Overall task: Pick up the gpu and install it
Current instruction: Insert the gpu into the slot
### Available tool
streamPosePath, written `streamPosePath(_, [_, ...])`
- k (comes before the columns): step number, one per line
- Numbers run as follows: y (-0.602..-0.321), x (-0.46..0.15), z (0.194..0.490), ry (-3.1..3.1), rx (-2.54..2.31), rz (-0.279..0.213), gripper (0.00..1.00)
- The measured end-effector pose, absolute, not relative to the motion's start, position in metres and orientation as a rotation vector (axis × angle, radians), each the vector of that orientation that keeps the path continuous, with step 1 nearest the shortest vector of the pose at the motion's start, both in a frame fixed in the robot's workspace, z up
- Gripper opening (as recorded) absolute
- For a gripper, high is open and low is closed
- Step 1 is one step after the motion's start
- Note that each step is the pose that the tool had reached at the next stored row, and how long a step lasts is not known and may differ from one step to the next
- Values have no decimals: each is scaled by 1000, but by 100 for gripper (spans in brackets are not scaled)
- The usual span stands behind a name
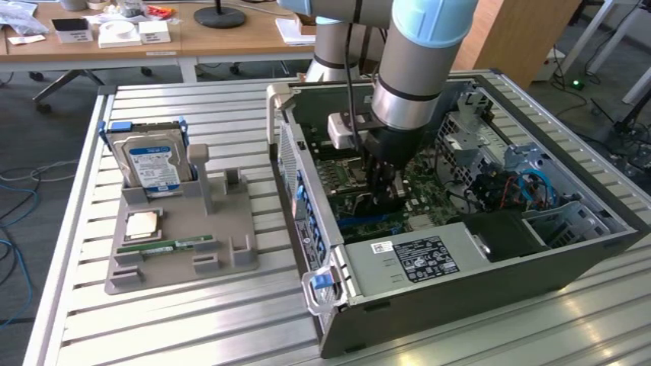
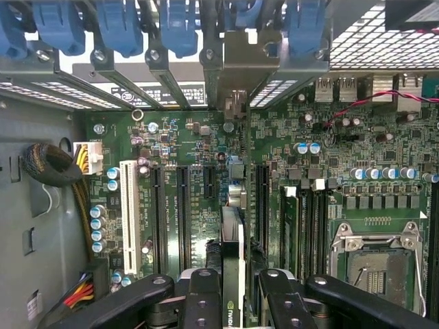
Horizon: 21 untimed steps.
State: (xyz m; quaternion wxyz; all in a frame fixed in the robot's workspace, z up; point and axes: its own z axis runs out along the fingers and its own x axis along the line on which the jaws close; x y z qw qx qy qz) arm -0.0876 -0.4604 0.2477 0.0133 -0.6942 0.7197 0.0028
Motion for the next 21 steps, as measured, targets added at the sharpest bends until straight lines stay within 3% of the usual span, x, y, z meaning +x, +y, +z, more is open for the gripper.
streamPosePath(21, [-460,-88,243,2247,-2158,9,26])
